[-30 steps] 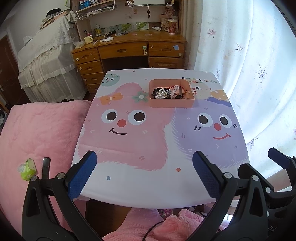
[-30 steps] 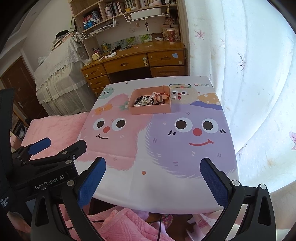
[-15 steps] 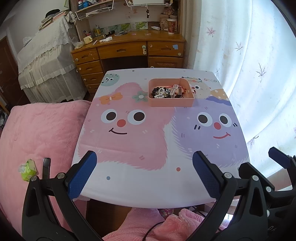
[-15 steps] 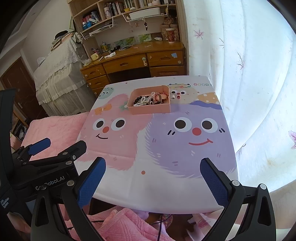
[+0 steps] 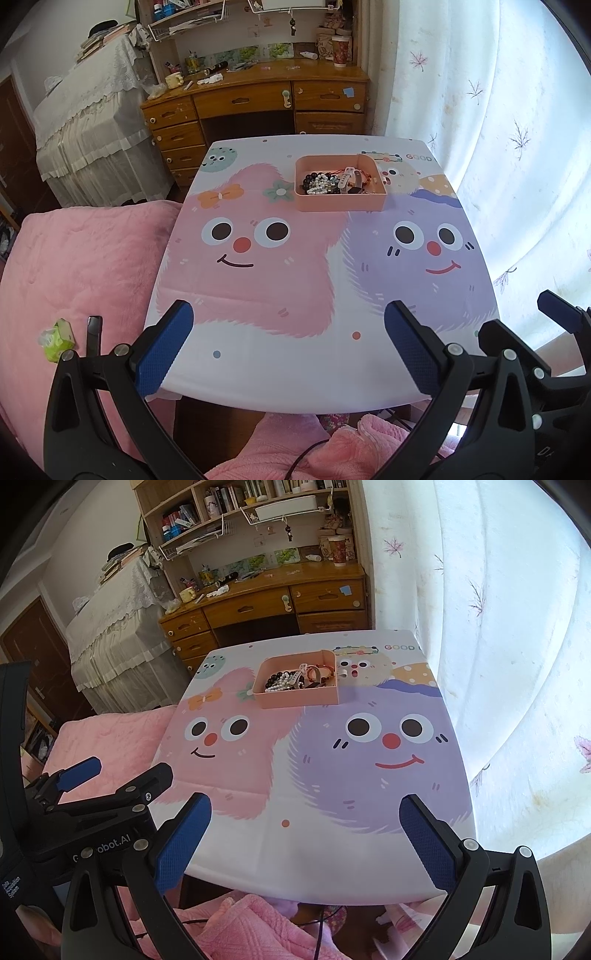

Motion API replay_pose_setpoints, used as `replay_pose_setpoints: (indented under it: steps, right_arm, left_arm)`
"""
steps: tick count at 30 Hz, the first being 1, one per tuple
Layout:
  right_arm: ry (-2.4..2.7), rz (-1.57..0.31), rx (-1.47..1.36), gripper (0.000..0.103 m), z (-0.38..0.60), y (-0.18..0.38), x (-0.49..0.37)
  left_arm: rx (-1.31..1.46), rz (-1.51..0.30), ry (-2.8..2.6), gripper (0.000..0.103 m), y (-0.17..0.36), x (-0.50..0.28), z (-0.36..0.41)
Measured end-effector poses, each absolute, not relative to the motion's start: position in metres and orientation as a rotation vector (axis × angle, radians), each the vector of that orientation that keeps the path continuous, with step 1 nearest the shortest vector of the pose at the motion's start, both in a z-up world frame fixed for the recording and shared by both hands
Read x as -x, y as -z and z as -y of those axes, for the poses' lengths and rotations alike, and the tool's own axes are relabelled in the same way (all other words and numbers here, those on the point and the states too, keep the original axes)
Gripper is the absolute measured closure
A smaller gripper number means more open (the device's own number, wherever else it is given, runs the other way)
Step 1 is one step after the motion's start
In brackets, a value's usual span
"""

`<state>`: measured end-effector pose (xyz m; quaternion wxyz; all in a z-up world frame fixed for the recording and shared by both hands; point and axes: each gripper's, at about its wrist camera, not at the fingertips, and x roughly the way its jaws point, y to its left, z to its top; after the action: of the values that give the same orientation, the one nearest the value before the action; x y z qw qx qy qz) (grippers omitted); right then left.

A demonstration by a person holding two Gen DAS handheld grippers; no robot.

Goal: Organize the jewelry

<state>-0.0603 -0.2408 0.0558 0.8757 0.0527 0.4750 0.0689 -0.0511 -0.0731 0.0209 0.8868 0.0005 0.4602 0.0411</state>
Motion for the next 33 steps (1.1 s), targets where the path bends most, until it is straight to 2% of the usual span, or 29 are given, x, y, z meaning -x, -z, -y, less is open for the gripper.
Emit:
replay_pose_setpoints:
  steps: [33]
  right_arm:
    - [-0.132,-0.989,-0.106,0.0,0.249,-0.056,0.061]
  left_arm:
    - [-0.009,-0.954,-0.081,0.0,-0.021,0.053,0.071]
